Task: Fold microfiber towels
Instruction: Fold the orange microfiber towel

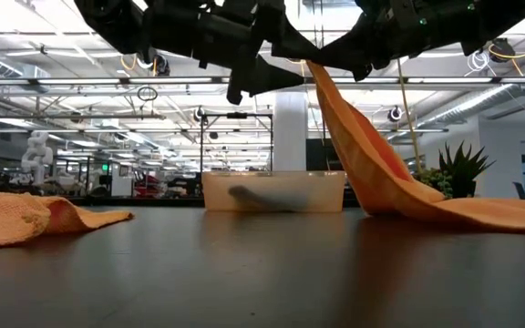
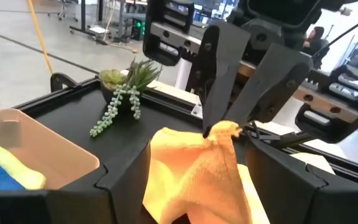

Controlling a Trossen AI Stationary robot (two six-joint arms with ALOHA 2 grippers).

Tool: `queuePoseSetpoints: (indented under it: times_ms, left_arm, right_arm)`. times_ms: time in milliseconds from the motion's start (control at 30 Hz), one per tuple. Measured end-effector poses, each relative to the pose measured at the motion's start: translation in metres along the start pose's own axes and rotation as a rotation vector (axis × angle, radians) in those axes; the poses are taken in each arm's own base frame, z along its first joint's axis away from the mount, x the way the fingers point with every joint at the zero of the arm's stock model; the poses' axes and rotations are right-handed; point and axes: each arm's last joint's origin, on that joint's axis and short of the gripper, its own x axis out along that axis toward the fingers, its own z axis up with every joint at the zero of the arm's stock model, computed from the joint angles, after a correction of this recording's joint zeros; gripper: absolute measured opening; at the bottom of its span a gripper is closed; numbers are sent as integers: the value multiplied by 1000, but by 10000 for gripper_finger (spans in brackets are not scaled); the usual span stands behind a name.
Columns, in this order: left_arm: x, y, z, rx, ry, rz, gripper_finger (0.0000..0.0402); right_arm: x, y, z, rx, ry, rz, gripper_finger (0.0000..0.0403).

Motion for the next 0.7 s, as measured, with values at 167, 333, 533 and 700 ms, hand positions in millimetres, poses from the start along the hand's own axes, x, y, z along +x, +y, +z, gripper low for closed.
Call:
queuePoseSetpoints:
  times_ms: [167,333,533,700]
  left_arm:
    - [1,2,0,-6,2,8,263]
    - [0,2,0,-1,5,9,236]
    - [0,2,0,25,5,8,150]
    - [0,1,0,72,8,-1,53]
  right_arm:
    - [0,0,0,0,-6,0,0]
    - [0,0,1,-4,-7,-1,0]
    - [0,0,0,-4,-6,-2,0]
    - [0,0,0,-4,-6,-2,0]
